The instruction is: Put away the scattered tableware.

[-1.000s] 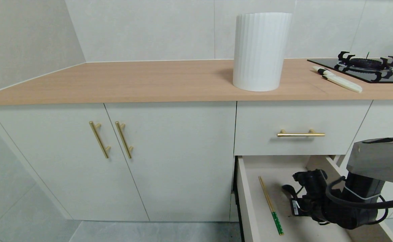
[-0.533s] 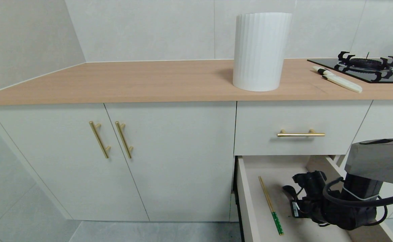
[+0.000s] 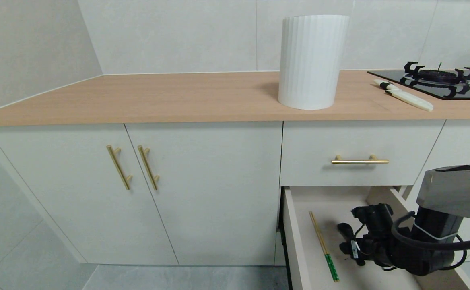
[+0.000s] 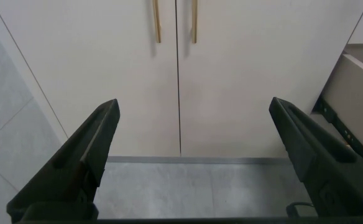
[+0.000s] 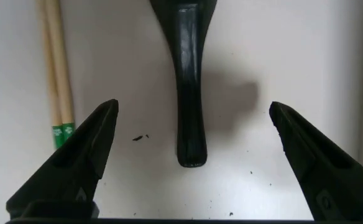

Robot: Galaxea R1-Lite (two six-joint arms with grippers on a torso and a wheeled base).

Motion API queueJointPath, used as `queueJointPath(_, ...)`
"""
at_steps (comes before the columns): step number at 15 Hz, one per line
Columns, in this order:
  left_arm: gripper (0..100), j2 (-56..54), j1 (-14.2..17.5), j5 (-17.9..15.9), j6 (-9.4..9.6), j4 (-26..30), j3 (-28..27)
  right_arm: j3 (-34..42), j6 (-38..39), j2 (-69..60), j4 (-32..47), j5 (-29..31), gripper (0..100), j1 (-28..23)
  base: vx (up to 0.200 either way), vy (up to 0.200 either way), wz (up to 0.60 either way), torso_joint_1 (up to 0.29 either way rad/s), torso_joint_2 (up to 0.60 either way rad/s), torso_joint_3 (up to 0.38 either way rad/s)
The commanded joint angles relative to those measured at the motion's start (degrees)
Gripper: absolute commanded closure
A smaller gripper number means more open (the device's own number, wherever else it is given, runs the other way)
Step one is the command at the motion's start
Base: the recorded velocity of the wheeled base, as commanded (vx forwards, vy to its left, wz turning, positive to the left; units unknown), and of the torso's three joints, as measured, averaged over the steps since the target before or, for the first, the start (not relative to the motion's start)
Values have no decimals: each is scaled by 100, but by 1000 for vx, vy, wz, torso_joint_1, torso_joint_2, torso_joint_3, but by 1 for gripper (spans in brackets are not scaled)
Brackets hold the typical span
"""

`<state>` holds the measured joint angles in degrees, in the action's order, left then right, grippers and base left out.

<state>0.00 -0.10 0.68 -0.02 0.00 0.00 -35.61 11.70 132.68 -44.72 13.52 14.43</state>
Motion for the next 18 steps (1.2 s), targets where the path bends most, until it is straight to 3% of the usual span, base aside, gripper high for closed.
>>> queueJointPath(1,0,9,1,2,-6,0,0,168,25,-234,-125,-34,0,-11,0,0,0,0,0,0)
queueJointPath(5,0,9,1,2,-6,0,0,757,-124,-709,-1074,-209,0,-99,0,0,0,0,0,0)
queueJointPath(7,0,9,1,2,2,0,0,889,-370,-1174,-1004,-473,0,-274,0,0,0,0,0,0)
queueJointPath(11,0,9,1,2,-6,0,0,810,-643,-2528,393,-754,0,-468,0,0,0,0,0,0)
queueJointPath(15,0,9,1,-7,117,9,0,195,-652,-3864,2775,-1062,0,-450,0,0,0,0,0,0)
queueJointPath(16,0,9,1,-7,29,0,0,177,-687,-4013,3030,-1246,0,-450,0,0,0,0,0,0)
queueJointPath(18,0,9,1,-7,29,0,0,195,-942,-4356,3250,-1440,0,-450,0,0,0,0,0,0)
